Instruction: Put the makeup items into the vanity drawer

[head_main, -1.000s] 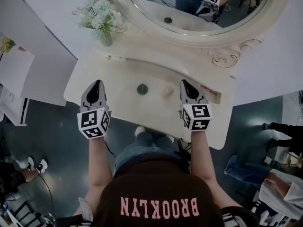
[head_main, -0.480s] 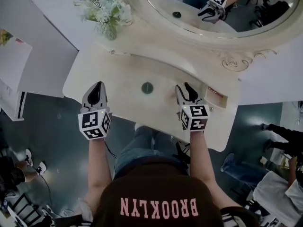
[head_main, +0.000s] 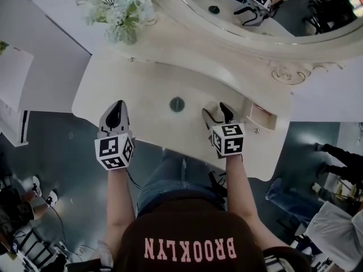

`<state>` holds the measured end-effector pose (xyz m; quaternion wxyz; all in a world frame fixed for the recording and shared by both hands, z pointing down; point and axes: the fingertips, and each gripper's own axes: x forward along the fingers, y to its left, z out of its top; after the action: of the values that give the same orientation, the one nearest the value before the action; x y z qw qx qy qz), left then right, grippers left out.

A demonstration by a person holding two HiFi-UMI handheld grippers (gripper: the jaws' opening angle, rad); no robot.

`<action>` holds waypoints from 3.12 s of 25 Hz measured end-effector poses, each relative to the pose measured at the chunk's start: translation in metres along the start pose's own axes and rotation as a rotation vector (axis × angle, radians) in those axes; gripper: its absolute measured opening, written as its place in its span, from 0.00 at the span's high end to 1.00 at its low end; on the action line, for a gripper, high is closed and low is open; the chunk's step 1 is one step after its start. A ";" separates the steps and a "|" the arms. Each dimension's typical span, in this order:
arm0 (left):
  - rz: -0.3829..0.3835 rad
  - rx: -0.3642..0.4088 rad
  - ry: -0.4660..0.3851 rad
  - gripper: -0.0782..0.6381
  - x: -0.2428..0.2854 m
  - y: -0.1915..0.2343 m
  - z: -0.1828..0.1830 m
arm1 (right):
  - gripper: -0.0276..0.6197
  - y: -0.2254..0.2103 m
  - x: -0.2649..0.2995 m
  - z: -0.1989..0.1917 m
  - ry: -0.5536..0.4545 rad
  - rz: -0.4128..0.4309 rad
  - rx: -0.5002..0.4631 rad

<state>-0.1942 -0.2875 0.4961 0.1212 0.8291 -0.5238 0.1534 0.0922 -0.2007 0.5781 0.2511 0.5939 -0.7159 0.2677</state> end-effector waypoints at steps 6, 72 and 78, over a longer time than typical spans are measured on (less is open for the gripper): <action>-0.004 -0.007 0.032 0.88 0.005 0.002 -0.015 | 0.56 0.000 0.013 -0.021 0.076 -0.007 0.009; -0.213 0.046 -0.128 0.88 0.027 -0.165 0.072 | 0.62 -0.175 -0.175 0.002 -0.303 -0.394 0.171; -0.218 0.049 -0.090 0.88 0.036 -0.183 0.060 | 0.62 -0.188 -0.170 -0.020 -0.256 -0.382 0.191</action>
<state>-0.0056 -0.2622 0.4470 0.0934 0.8900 -0.4313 0.1148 0.3071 -0.0938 0.4931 0.1471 0.7685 -0.5881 0.2046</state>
